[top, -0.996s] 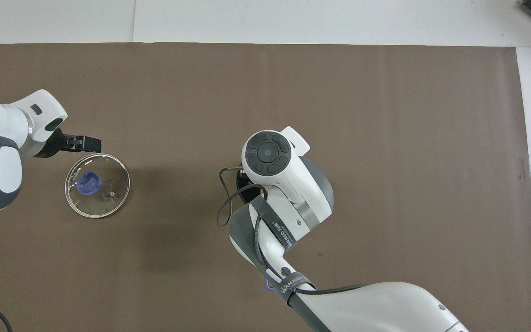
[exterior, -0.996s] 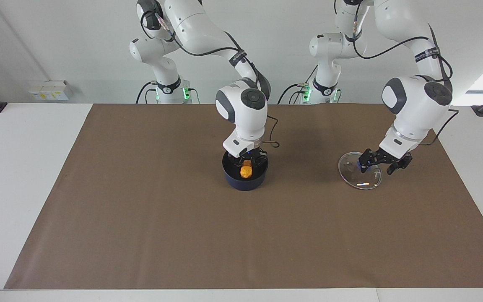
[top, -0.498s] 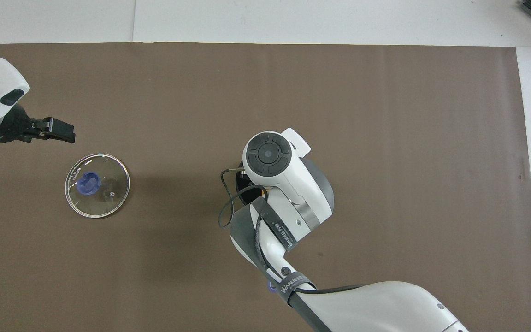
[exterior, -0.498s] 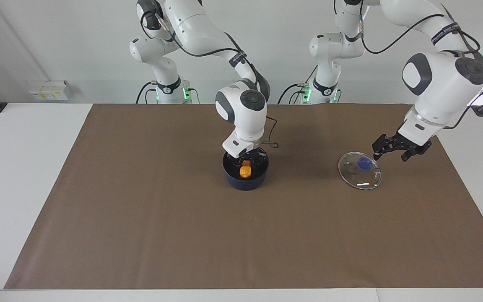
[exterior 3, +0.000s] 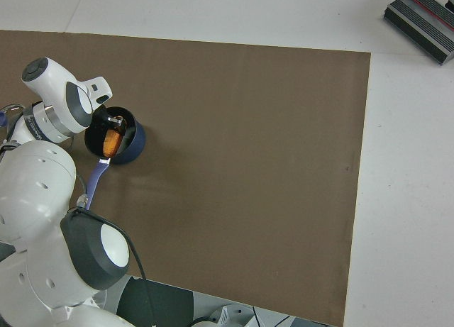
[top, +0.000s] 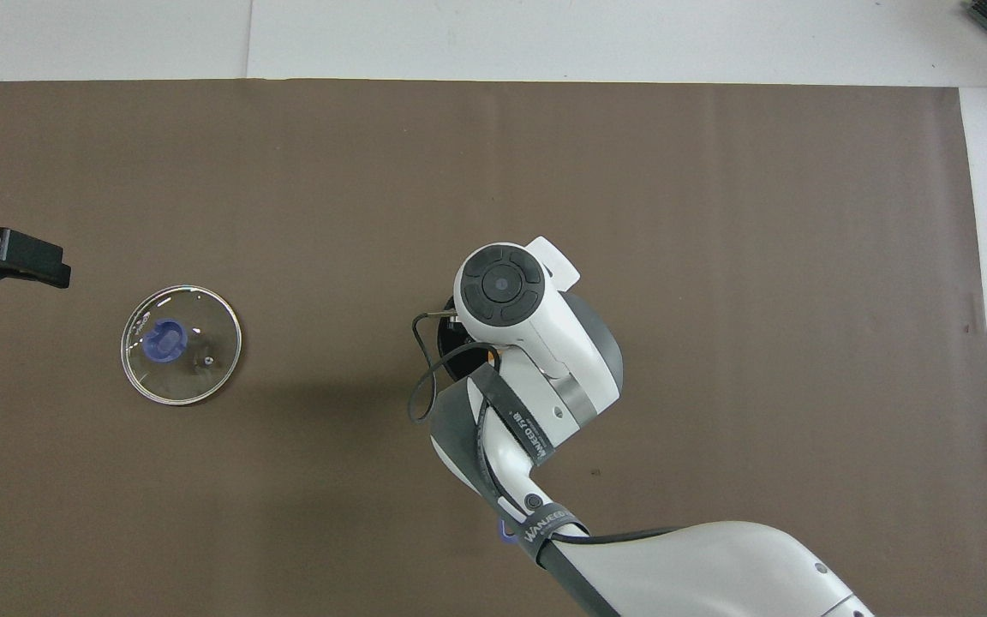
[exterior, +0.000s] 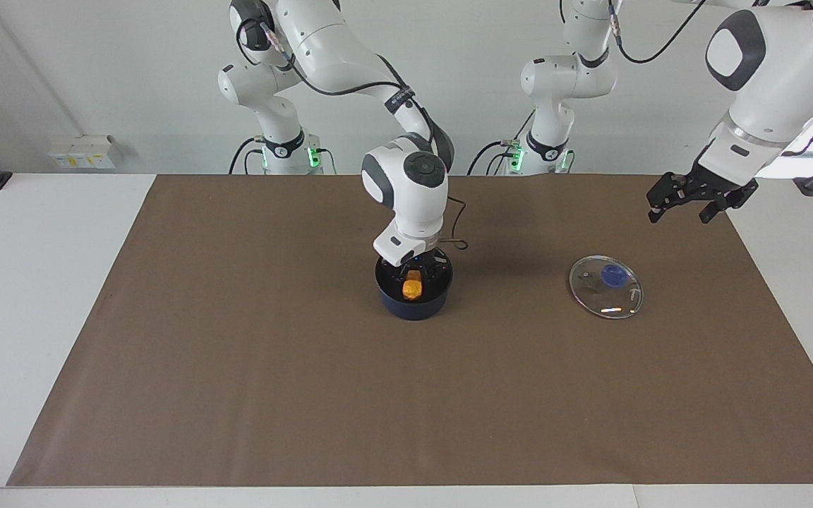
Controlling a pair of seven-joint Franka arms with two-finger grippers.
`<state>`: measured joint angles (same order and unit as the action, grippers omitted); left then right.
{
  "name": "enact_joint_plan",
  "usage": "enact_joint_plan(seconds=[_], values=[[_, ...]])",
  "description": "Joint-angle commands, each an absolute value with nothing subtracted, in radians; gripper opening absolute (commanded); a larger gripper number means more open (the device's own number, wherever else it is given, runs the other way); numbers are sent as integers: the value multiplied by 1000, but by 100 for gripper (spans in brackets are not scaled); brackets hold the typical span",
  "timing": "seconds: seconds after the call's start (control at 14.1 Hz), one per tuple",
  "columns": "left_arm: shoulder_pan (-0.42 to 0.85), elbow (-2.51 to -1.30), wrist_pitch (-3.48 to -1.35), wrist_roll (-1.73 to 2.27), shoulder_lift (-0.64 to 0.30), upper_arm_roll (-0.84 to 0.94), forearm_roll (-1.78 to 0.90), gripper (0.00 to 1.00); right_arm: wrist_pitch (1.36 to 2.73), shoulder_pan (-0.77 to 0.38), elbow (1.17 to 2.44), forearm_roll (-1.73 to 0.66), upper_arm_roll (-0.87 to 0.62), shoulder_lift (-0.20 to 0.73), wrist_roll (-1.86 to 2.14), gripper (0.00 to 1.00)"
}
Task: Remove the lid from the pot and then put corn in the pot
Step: 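Release the corn into the pot and withdraw the right gripper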
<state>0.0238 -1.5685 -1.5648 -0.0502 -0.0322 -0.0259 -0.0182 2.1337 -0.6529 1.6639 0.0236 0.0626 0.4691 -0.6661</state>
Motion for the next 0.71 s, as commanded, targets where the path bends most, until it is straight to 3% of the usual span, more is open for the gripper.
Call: enact_joint_plan(seconds=[0.0,0.14,0.36,0.64], values=[[-9,-1655,-1569,-40,29,-17,-2,100,2163,-643,1677,26,57,454,-661,78],[-9,-1670,-1571,-38,41,-17,-2,100,2163,-644,1666,26,57,454,-663,100],[-11,-1669,-1563,-43,46,-17,-2,100,2137,-638,1626,20,58,434,-663,100],[-6,-1625,-1549,-55,46,-15,2,100,2114,-598,1628,23,69,336,-661,100]])
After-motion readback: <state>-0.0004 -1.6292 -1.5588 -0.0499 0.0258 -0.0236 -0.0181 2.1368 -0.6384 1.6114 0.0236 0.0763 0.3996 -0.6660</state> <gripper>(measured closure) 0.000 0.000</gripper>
